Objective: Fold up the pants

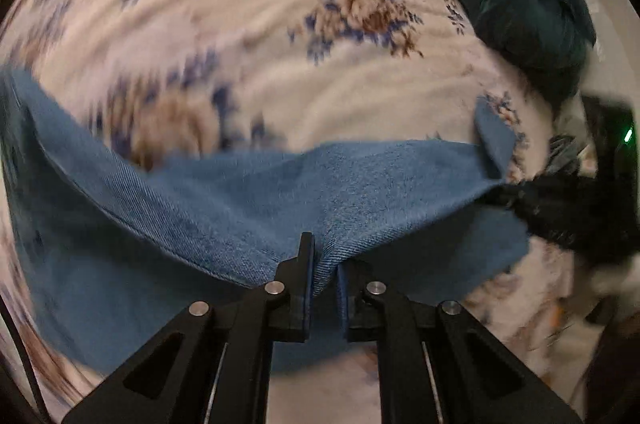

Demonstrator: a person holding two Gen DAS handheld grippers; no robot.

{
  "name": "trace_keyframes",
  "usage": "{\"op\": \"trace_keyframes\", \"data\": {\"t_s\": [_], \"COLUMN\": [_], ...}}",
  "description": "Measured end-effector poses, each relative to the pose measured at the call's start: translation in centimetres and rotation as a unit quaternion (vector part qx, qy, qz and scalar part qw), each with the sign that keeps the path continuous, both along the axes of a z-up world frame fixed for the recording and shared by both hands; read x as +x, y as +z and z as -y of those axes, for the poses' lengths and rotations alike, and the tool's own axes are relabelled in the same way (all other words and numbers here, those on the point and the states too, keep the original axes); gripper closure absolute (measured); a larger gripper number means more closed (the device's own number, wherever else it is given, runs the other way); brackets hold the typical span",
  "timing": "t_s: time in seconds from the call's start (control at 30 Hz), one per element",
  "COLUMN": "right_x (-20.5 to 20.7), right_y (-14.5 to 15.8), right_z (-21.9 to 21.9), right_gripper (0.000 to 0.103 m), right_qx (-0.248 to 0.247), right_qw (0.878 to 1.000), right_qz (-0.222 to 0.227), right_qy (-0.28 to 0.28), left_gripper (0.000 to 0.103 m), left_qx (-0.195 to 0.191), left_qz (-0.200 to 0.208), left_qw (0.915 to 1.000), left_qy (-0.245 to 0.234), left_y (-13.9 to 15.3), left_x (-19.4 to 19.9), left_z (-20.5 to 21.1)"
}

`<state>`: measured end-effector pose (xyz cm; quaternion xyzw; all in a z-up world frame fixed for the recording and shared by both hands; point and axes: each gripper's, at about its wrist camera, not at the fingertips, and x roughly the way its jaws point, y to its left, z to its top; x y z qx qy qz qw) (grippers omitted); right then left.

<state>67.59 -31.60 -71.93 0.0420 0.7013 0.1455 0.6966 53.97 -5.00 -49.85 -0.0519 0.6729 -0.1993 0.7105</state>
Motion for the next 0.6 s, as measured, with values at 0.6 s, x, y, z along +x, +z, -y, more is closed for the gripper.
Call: {"op": "trace_keyframes", "data": {"t_s": [0.6], "right_x": [-17.7], "right_y": [-4.5], "right_z": [-3.1], "right_gripper": [0.078], "right_qx": [-0.045], "right_qw": [0.990], "right_qz": [-0.083], "right_qy": [-0.106], "left_gripper": [0.082], "left_qx": [0.111], "left_qz": [-0.052], "left_qw": [0.9912], "left_qy": [0.050], "left_y": [-9.0], "left_x": [-9.6], "left_z": [1.1]}}
